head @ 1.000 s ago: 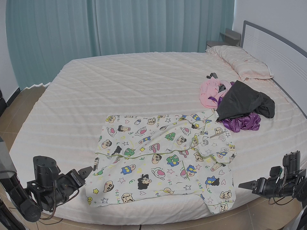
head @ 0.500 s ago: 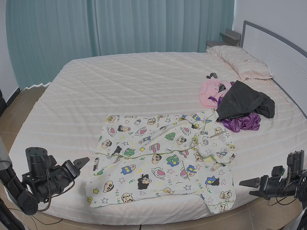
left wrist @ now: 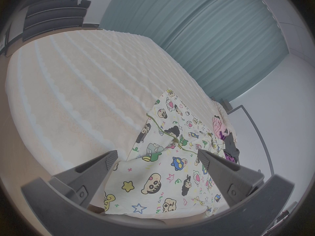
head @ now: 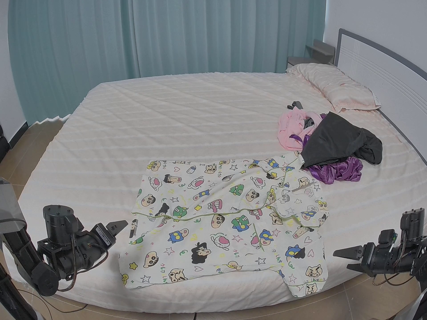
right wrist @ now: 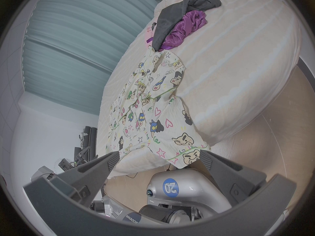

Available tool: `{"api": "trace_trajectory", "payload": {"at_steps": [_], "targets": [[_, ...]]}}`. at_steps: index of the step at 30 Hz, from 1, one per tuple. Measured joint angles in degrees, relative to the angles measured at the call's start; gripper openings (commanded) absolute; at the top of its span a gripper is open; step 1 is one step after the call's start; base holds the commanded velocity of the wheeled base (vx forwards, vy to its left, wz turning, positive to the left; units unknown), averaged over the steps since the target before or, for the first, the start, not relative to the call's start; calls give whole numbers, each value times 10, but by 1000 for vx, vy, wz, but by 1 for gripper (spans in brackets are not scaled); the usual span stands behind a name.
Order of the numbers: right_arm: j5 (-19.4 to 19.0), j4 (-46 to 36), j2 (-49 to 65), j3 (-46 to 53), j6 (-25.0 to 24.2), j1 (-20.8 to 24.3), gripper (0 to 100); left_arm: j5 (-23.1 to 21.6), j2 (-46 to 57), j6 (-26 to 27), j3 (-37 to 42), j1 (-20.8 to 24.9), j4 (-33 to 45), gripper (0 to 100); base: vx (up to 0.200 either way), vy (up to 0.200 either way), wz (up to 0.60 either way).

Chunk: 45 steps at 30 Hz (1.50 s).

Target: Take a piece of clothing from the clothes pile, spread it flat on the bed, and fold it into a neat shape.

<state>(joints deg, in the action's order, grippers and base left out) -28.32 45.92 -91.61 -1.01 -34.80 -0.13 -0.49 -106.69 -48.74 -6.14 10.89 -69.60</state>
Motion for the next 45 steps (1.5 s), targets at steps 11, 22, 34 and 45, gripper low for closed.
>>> {"api": "trace_trajectory", "payload": {"at_steps": [11,22,34,45], "targets": [[0,-8,31,0,-3,2,100,17,-6,-13,-8,1,0,100,91,0,0],[0,-8,48,0,-16,11,100,16,-10,-18,-11,2,0,100,73,0,0],[2,-8,56,0,-16,11,100,-19,-33,46,1,-6,-1,100,0,0,0],[1,-22,69,0,-16,17,100,-145,-49,303,31,-70,2,100,0,0,0]]}}
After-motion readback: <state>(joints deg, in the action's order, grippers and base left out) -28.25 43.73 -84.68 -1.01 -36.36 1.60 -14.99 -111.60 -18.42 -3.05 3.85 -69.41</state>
